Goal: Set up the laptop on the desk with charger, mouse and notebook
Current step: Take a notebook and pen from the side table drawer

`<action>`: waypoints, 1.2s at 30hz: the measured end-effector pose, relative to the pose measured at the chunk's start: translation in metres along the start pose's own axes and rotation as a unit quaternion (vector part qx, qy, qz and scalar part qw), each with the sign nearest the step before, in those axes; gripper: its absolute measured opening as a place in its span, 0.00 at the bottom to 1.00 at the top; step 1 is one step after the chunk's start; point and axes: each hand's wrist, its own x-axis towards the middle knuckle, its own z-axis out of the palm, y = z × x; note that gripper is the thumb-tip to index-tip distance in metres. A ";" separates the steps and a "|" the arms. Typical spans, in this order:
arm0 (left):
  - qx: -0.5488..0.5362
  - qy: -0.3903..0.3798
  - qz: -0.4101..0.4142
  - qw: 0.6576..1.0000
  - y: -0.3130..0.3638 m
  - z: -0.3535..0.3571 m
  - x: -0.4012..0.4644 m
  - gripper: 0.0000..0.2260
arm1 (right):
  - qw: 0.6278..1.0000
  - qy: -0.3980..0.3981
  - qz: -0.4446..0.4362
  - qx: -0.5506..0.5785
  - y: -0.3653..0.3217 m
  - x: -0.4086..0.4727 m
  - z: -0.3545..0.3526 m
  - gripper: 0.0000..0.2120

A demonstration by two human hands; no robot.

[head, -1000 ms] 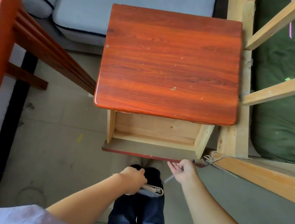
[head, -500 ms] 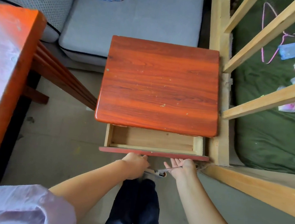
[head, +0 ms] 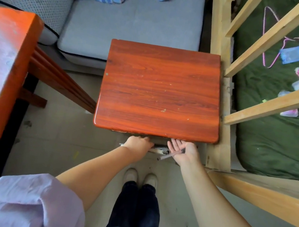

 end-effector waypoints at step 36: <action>-0.890 0.440 0.086 0.089 -0.052 0.160 -0.520 0.23 | 0.684 -0.534 -0.207 -0.451 0.322 -0.349 -0.032 0.05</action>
